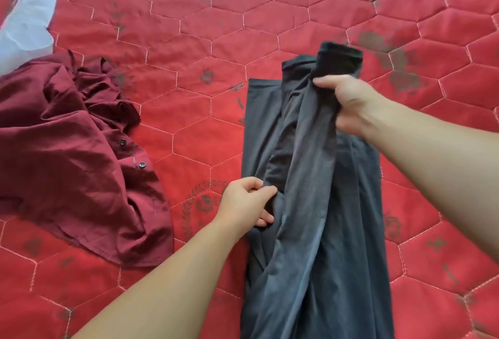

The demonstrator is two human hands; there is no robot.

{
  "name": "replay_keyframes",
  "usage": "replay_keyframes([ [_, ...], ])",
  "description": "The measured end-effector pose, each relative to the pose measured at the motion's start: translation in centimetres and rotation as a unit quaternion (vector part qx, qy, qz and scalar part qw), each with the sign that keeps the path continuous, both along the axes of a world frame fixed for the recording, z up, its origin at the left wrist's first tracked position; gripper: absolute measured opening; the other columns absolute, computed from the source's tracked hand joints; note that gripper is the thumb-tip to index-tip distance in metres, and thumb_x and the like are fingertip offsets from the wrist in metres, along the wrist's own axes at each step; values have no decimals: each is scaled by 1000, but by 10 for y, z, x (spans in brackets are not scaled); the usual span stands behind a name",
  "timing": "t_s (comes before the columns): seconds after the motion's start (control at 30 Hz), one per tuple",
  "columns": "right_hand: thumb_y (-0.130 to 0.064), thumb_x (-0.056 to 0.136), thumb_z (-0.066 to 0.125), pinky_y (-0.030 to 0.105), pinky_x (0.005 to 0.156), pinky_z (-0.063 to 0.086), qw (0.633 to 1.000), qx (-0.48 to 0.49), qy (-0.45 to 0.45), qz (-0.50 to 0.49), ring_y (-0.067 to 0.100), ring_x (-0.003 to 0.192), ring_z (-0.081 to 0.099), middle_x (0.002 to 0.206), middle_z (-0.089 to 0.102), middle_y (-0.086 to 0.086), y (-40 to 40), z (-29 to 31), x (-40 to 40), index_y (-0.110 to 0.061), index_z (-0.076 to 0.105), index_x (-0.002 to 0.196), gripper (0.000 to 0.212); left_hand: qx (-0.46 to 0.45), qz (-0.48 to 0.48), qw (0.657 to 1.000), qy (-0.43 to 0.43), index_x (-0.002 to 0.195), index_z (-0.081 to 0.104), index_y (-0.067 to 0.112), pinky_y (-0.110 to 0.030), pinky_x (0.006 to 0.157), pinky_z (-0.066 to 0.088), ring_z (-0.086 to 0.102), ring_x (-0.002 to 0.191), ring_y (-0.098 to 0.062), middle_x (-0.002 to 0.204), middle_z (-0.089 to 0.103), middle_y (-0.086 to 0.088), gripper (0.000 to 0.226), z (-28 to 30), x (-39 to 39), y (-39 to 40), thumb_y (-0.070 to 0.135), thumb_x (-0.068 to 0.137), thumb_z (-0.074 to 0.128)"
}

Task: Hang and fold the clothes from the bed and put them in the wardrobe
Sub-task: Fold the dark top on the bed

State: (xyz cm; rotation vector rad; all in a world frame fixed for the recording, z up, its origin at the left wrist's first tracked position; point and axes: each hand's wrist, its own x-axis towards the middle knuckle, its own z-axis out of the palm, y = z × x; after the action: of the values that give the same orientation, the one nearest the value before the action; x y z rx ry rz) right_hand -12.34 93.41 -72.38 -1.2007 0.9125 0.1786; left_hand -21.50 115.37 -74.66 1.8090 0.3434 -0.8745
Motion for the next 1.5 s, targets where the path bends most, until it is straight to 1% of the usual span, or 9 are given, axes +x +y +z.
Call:
replay_keyframes([
  [0.27,-41,46,87,41,91,54,994,-94,46,-27,19,97,68,112,69,1,1,-19,-19,-13,61,117,81,-26,46,999,1,67,53,16,-25,43,41,35,28,-13,37,37,4,28,-10,6,10,21,93,62],
  [0.5,-45,81,72,36,78,58,996,-83,40,4,16,88,72,102,74,-1,15,-14,-75,-20,67,97,30,4,-22,999,-27,78,61,15,-23,38,34,35,33,-10,56,49,3,35,-6,-12,33,47,93,58],
  [0.7,-54,86,62,29,66,54,990,-7,91,112,15,83,72,102,74,3,56,-4,-151,-18,65,113,44,27,-165,986,20,58,57,22,-17,41,28,30,39,-6,47,32,10,41,3,-55,66,47,89,63],
  [0.83,-62,81,61,23,57,41,968,14,134,211,10,60,63,94,75,-1,97,-1,-205,-20,70,104,49,14,-209,975,-79,78,66,15,-27,63,52,59,63,-2,68,69,12,33,4,-63,70,48,75,71],
  [0.93,-50,84,67,20,50,38,949,-11,130,287,8,55,56,81,69,-1,136,0,-246,-19,69,97,34,59,-170,974,-139,73,64,17,-25,61,46,53,59,-4,66,66,6,23,9,-59,74,38,83,67],
  [1.17,-26,96,57,33,76,57,988,131,21,79,14,89,72,99,75,0,183,6,-283,-17,67,102,15,164,-203,959,-113,69,56,18,-30,54,36,45,53,-16,56,52,2,37,18,-70,104,49,89,61],
  [1.3,-35,86,70,36,86,54,978,39,21,204,17,96,71,99,76,-2,201,-3,-303,-19,69,105,25,-75,-53,996,20,74,49,24,-21,51,35,39,46,-7,53,48,17,27,23,-86,108,37,96,59],
  [1.4,-25,86,70,22,61,50,966,-25,36,256,7,70,64,86,72,-5,208,-5,-310,-18,69,95,12,-9,38,997,-73,68,48,22,-26,53,37,41,46,-10,52,46,11,33,8,-90,110,37,95,59],
  [1.5,-19,92,63,22,55,50,976,95,44,192,9,60,61,83,68,2,213,-3,-316,-13,65,101,11,43,126,985,-114,72,53,23,-35,64,48,53,62,-20,65,56,3,29,1,-94,115,43,92,59],
])
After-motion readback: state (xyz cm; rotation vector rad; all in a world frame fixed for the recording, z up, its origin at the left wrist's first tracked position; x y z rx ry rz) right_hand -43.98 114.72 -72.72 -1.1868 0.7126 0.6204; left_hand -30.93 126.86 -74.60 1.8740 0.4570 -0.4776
